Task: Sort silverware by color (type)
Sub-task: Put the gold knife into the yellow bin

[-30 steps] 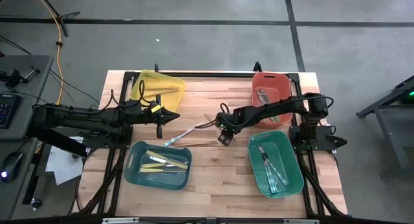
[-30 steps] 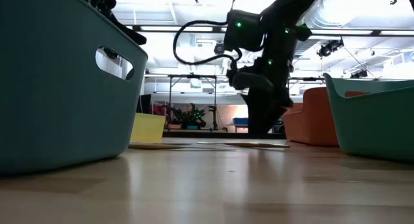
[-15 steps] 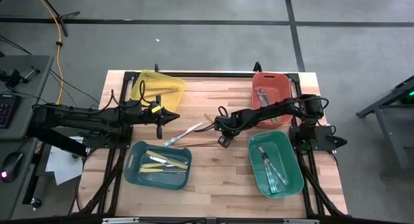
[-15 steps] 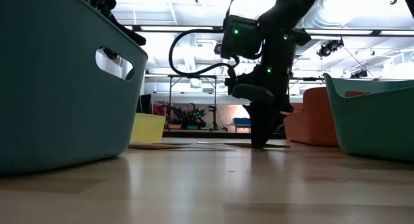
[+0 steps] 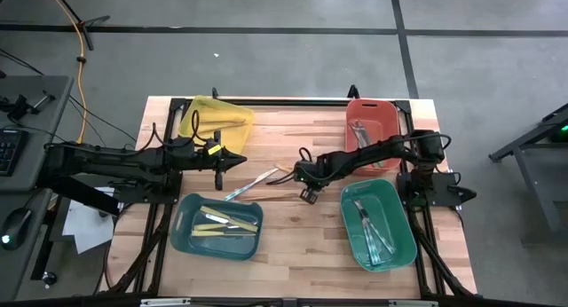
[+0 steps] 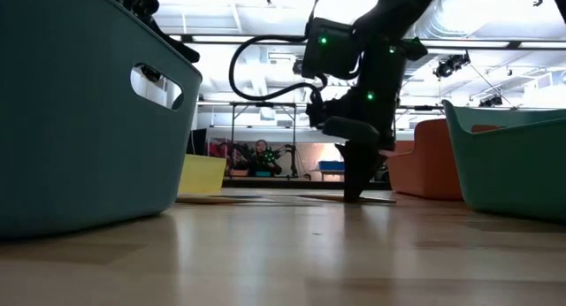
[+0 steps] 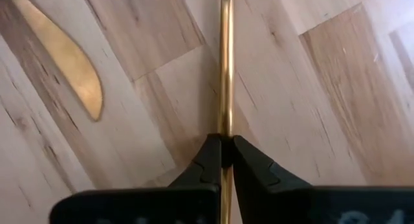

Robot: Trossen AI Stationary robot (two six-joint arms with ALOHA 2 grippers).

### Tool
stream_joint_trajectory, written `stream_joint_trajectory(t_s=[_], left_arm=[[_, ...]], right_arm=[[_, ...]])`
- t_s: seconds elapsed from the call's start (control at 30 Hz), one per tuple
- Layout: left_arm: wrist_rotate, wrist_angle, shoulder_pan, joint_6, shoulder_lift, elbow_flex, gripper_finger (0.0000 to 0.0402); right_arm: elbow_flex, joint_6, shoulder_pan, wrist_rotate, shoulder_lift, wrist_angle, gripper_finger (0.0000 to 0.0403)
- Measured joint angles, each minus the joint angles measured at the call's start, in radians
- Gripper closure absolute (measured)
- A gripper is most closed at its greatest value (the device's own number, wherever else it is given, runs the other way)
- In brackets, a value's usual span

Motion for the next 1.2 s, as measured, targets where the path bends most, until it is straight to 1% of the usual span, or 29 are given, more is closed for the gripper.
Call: stream_joint_trajectory(t_s=[0.27,0.37,0.5,0.6,0.67,0.73,0.83,0.97,1.07,1.2], left_arm=[[0.000,0.000,0.000,0.000,0.000,0.000,0.0401],[0.000,0.000,0.000,0.000,0.000,0.000,0.0401],[0.000,0.001,-0.009,0.002,-0.012,0.000,0.0401],[0.000,0.001,-0.018,0.040,-0.023,0.000,0.0401],[0.000,0.001,-0.021,0.051,-0.031,0.000,0.0401],[0.000,0.005,-0.021,0.052,-0.031,0.000,0.0401],[-0.009,0.006,-0.019,0.053,-0.030,0.000,0.0401],[-0.063,0.007,-0.019,0.054,-0.026,0.000,0.0401],[-0.103,0.008,-0.019,0.078,-0.026,0.000,0.0401],[-0.112,0.050,-0.019,0.097,-0.016,0.000,0.0402]], right_arm=[[-0.009,-0.008,0.022,0.138,-0.056,-0.004,0.0400],[-0.036,0.001,0.025,0.152,-0.080,0.018,0.0401],[-0.123,0.019,0.025,0.149,-0.119,0.130,0.0401],[-0.193,0.022,0.022,0.152,-0.150,0.241,0.0401],[-0.230,0.020,0.017,0.150,-0.168,0.333,0.0402],[-0.258,0.008,0.011,0.165,-0.189,0.473,0.0402],[-0.289,-0.060,0.000,0.189,-0.194,0.705,0.0402],[-0.317,-0.142,-0.015,0.192,-0.196,1.052,0.0402],[-0.320,-0.211,-0.022,0.190,-0.196,1.205,0.0402],[-0.320,-0.292,-0.031,0.174,-0.196,1.360,0.0403]])
